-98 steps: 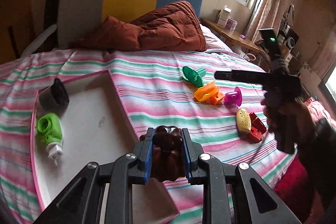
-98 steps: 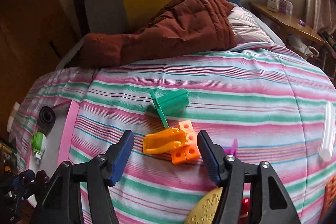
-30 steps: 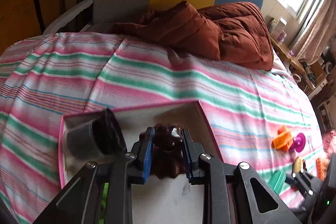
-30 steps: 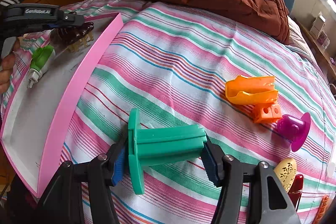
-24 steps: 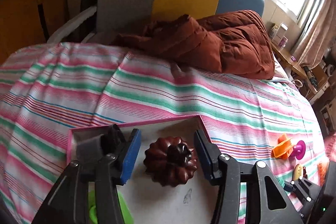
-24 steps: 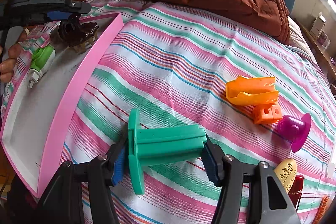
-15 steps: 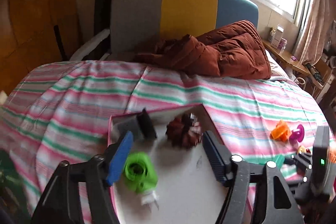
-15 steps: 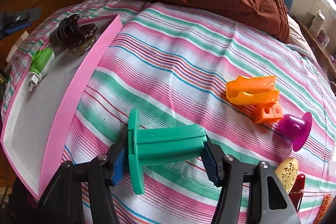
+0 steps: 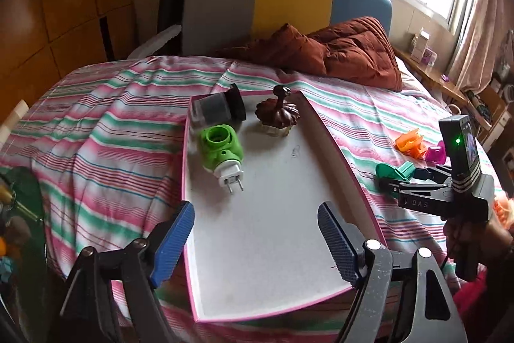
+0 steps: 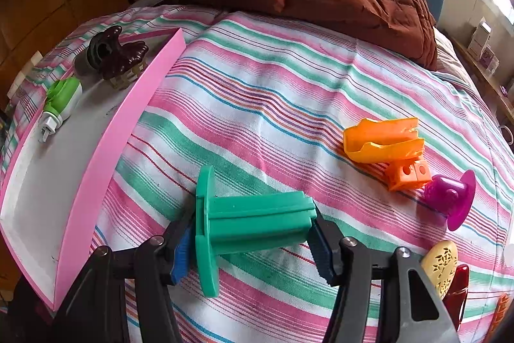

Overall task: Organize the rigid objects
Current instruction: 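Release the brown knob in the tray with the left gripper, then lower the teal spool into the tray and open the right gripper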

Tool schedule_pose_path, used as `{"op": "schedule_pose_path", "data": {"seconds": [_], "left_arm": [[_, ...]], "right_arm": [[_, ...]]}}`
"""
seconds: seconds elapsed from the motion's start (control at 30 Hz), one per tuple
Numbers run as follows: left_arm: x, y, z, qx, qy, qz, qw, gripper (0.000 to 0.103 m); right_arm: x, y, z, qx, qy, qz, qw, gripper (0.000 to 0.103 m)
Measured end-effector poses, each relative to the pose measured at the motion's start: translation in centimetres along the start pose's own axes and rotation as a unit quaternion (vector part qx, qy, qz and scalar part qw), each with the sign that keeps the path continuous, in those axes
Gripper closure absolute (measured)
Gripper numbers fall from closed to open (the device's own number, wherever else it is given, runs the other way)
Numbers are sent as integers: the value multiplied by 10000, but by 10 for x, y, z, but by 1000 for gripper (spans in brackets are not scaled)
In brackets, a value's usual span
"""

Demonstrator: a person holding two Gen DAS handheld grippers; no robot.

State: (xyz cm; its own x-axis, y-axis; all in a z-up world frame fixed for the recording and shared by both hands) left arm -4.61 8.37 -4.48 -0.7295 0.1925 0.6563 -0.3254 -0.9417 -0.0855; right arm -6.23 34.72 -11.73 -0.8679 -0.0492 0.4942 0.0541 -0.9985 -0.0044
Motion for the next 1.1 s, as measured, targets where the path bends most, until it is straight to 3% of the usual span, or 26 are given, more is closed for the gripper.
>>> {"op": "schedule_pose_path", "data": {"seconds": [0.37,0.47,0.57,0.7,0.93,1.1], "left_arm": [[-13,32,11,148,-71,333,9993,23],[-15,41,11,114,-62,487,9987,23],[-19,46,13,121,-89,565,9983,23],[-23,52,13,87,-71,651,9978,23],[-27,62,13,144,-66,748,9971,23],[-27,69,14,190,-20,852,9962,23]], "right_arm": [[3,1,6,-226,64,-393,9990,42],[16,3,28,-191,-227,-592,9978,42],[34,27,54,116,-527,-484,9974,42],[56,80,65,432,-604,93,9972,42],[78,143,24,684,-86,606,9958,42],[90,161,-16,270,366,945,9945,42]]}}
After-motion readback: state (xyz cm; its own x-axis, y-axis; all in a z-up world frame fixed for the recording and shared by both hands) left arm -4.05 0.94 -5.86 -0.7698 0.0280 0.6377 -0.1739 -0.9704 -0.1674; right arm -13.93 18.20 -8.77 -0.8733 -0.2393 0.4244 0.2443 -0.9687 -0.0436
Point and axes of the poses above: each gripper's, at about its wrist camera, not at the fingertips, and z roughly against the way its jaws point, y to its left, x to its top, the point moved 4 cm from there along -z, roughly the way its jaws point, and after that the axes turned 1 degree about y, right-handed, at the moved point
